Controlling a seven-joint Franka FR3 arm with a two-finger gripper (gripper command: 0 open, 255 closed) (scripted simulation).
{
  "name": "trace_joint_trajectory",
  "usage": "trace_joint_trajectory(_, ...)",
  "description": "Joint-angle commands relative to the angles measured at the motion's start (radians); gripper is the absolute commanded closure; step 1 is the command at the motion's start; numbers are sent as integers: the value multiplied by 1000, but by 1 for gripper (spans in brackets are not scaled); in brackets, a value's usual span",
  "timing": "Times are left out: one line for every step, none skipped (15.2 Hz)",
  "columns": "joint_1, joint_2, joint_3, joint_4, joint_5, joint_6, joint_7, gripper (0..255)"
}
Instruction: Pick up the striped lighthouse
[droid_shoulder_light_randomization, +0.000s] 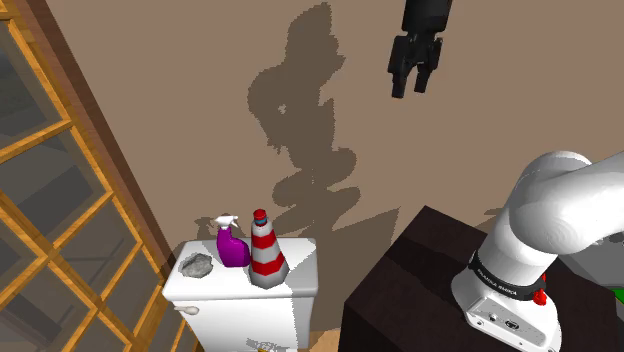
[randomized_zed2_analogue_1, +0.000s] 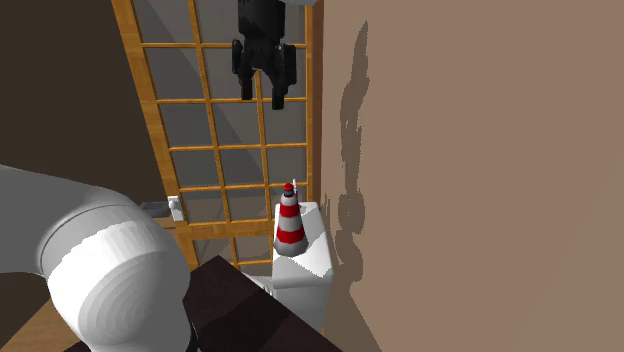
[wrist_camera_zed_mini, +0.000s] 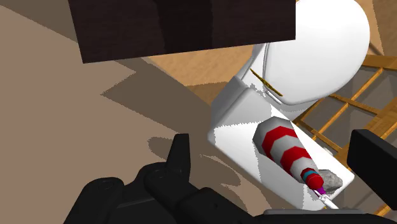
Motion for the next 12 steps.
trace_joint_trajectory(0,0,0,0,0,0,0,0)
trace_joint_trajectory(3,21,14,-9,5,28,8,0)
trace_joint_trajectory(7,43,27,-17,9,56,16,0)
trace_joint_trajectory(10,66,41,-23,13,84,24,0)
trace_joint_trajectory(13,90,54,-28,16,111,32,0)
trace_joint_trajectory(16,116,67,-32,19,139,40,0)
trace_joint_trajectory(19,142,81,-35,22,166,49,0)
trace_joint_trajectory(21,170,94,-36,23,192,57,0)
trace_joint_trajectory(24,198,107,-36,25,219,66,0)
trace_joint_trajectory(26,228,120,-35,25,245,74,0)
trace_joint_trajectory(28,258,133,-32,25,271,84,0)
trace_joint_trajectory(30,289,146,-29,24,296,93,0)
